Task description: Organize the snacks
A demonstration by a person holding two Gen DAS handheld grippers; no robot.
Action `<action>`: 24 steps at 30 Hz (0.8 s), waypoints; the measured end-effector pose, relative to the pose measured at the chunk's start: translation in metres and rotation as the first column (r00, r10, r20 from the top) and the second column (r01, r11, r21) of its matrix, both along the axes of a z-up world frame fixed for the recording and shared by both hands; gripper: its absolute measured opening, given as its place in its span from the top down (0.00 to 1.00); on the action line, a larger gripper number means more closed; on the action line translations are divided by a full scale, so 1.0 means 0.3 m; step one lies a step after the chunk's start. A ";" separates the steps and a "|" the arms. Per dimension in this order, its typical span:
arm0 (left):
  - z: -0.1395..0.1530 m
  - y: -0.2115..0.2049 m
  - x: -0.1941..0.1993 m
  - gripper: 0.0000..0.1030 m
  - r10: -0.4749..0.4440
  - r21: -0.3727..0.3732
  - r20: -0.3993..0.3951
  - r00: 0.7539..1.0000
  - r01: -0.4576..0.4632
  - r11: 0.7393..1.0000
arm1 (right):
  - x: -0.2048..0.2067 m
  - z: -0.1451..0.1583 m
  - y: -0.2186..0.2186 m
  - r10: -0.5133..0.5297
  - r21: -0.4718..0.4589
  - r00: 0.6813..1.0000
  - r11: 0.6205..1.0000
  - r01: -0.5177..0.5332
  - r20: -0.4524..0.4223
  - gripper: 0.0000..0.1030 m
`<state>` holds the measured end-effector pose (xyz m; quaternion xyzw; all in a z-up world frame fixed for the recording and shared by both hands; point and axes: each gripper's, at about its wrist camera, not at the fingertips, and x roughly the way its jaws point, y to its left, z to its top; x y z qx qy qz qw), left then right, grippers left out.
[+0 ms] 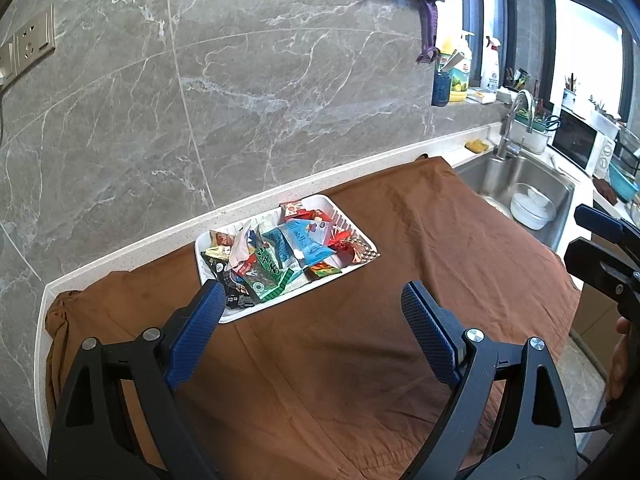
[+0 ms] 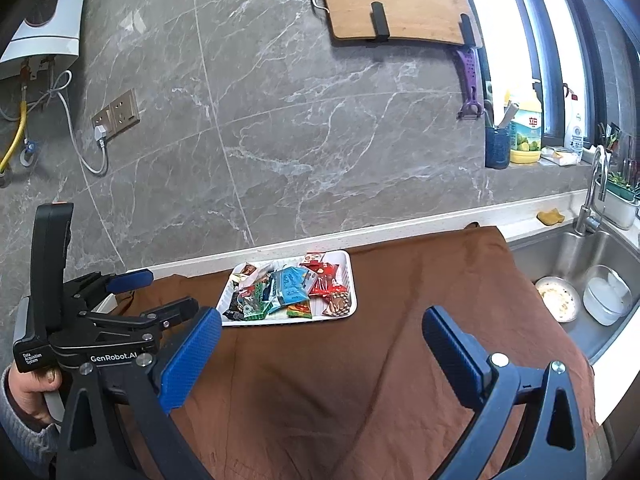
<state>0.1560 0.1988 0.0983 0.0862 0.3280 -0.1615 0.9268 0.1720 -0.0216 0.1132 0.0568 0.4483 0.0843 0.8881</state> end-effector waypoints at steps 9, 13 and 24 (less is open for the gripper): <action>0.001 0.003 -0.003 0.13 -0.010 0.001 0.003 1.000 0.010 1.000 | -0.012 0.006 -0.011 -0.006 0.000 1.000 1.000 0.006 0.005 0.00; 0.003 0.004 0.000 0.13 -0.012 0.000 0.003 1.000 0.012 1.000 | -0.019 0.010 -0.013 -0.009 0.000 1.000 1.000 0.009 0.007 0.00; 0.005 0.005 -0.002 0.13 -0.013 0.003 0.005 1.000 0.013 1.000 | -0.019 0.010 -0.015 -0.006 0.003 1.000 1.000 0.006 0.007 0.00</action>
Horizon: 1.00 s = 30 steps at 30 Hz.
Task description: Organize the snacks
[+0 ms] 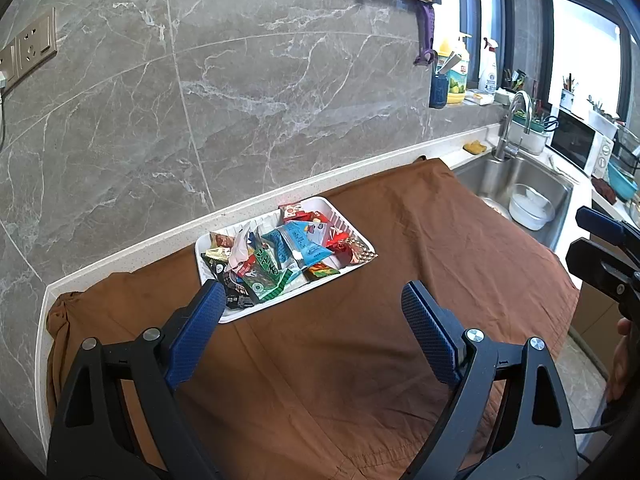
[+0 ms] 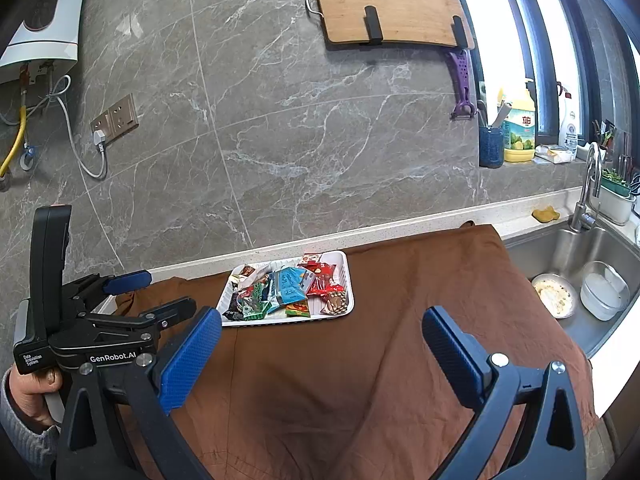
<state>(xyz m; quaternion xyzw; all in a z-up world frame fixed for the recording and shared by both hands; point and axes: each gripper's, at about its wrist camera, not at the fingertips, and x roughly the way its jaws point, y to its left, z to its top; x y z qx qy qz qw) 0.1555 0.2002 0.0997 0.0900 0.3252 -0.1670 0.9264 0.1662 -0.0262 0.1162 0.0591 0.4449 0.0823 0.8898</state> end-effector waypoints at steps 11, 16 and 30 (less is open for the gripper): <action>0.001 0.000 0.000 0.13 0.001 -0.002 0.003 1.000 -0.001 1.000 | 0.000 0.000 0.003 -0.002 -0.002 1.000 1.000 0.002 0.000 0.00; 0.000 0.000 -0.002 0.13 0.002 -0.001 0.002 1.000 -0.002 1.000 | 0.001 -0.001 0.004 -0.002 -0.001 1.000 1.000 0.002 0.000 0.00; 0.008 0.009 0.027 0.13 -0.003 -0.004 0.013 1.000 0.004 1.000 | 0.021 -0.012 0.019 0.006 0.002 1.000 1.000 -0.006 -0.010 0.00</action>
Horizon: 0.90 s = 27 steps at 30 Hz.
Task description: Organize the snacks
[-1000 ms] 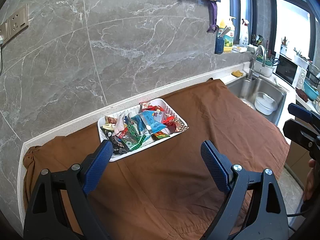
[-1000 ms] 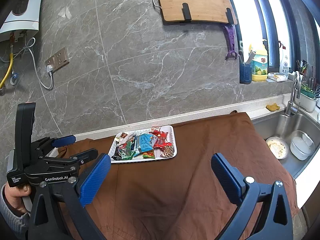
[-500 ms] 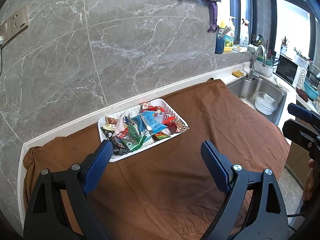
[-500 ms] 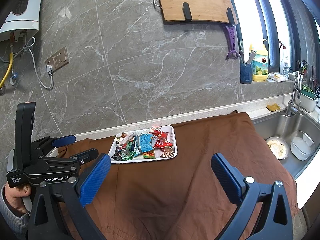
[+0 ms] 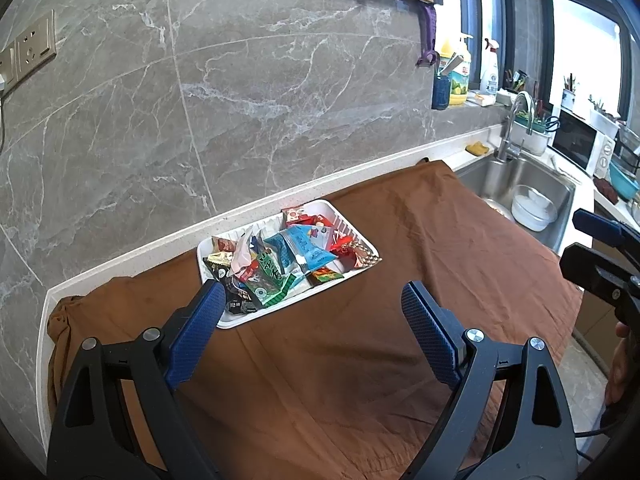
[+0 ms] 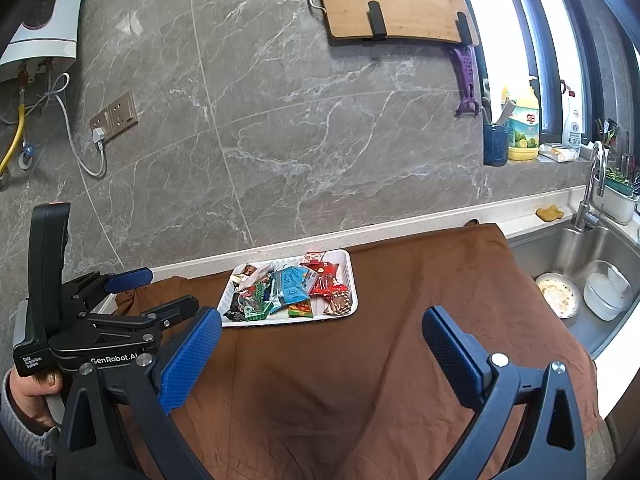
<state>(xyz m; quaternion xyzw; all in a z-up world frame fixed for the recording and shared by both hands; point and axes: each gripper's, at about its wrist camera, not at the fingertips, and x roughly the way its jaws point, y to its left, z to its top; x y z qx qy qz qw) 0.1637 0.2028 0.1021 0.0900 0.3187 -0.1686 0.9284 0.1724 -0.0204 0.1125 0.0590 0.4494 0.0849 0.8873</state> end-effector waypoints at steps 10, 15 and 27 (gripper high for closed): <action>0.028 0.009 -0.006 0.13 0.078 0.050 0.136 0.988 -0.086 0.995 | 0.018 -0.011 0.009 0.003 0.002 1.000 1.000 -0.003 -0.007 0.00; 0.046 0.015 -0.019 0.13 0.125 0.054 0.213 0.969 -0.139 0.989 | 0.026 -0.021 0.020 0.002 0.007 1.000 1.000 -0.002 -0.011 0.00; 0.054 0.025 -0.031 0.13 0.150 0.047 0.235 0.960 -0.166 0.985 | 0.012 -0.029 0.024 -0.007 0.015 1.000 1.000 0.007 -0.020 0.00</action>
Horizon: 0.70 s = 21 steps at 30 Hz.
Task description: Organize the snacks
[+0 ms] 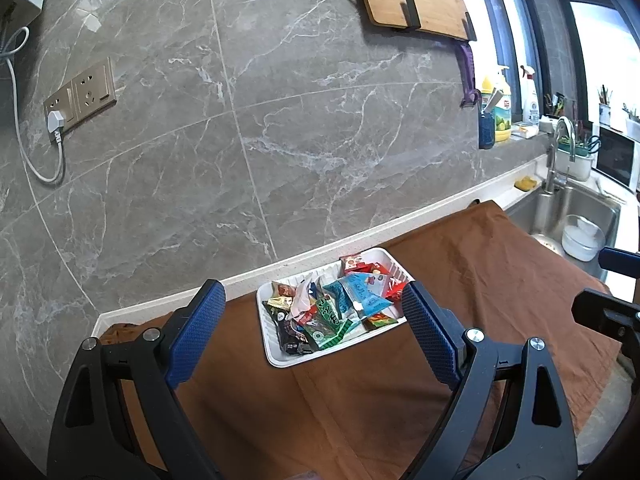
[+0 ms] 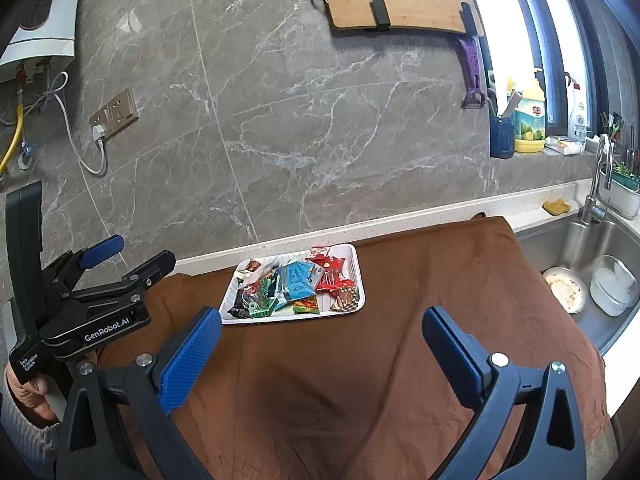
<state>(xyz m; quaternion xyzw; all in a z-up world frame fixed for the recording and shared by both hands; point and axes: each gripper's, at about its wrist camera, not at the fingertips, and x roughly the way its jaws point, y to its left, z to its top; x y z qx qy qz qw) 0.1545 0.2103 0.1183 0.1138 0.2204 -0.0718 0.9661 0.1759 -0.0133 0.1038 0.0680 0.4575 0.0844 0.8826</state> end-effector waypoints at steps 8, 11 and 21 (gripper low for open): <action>-0.013 -0.004 0.019 0.13 0.006 -0.003 -0.013 1.000 -0.006 1.000 | -0.009 -0.017 0.010 0.001 0.006 1.000 1.000 -0.001 -0.012 0.00; -0.018 -0.004 0.023 0.13 0.005 -0.004 -0.019 1.000 -0.005 1.000 | -0.009 -0.019 0.013 0.002 0.006 1.000 1.000 -0.002 -0.015 0.00; -0.020 -0.006 0.024 0.13 0.005 -0.004 -0.018 1.000 -0.005 1.000 | -0.007 -0.020 0.015 0.002 0.006 1.000 1.000 -0.002 -0.016 0.00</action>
